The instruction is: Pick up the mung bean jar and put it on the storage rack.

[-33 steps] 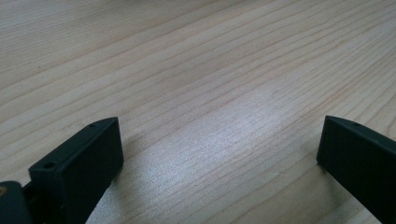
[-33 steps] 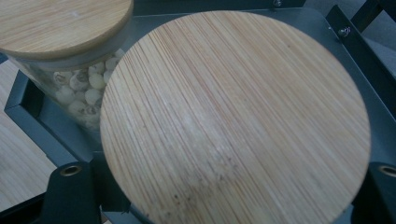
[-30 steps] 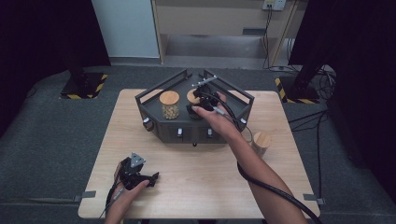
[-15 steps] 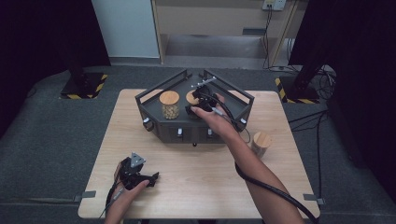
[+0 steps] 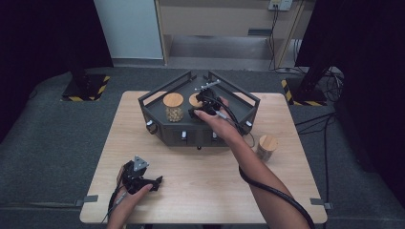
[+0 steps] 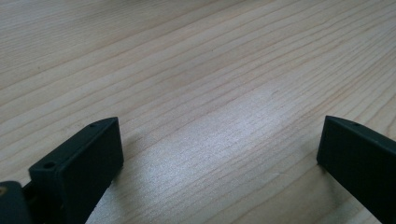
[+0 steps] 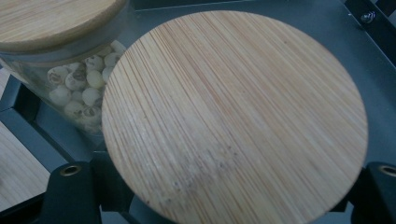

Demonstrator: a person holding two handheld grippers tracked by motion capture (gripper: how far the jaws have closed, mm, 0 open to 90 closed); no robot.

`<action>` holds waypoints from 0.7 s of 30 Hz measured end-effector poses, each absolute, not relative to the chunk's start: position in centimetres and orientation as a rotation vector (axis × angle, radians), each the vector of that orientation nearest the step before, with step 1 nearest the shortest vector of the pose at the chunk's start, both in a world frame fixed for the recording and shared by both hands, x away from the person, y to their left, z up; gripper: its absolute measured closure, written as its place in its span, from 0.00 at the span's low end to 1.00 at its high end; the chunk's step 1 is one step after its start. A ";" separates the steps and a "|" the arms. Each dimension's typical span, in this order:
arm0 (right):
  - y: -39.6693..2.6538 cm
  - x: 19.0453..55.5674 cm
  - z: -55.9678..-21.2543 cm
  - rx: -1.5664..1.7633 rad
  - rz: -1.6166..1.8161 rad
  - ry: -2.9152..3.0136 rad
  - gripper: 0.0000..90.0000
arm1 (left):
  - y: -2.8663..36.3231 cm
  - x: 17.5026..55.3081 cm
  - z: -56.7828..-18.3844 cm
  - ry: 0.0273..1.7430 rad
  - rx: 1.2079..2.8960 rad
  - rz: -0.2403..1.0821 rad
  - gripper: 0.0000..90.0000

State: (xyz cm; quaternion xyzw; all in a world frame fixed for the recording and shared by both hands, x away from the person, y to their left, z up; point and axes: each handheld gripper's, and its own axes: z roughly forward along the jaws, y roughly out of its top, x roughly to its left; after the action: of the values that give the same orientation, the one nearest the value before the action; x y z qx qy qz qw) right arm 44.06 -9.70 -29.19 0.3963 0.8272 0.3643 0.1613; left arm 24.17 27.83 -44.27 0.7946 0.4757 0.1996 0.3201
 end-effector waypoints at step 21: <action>-10.6 43.1 -29.1 1.134 1.095 2.341 0.10 | 27.8 24.2 -44.3 1.250 2.089 0.524 0.00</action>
State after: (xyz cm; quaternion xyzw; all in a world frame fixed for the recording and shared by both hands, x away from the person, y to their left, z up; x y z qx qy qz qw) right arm 43.15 -10.56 -29.13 0.3966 0.8189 0.3831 0.1591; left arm 24.18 27.83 -44.26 0.7948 0.4756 0.1995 0.3199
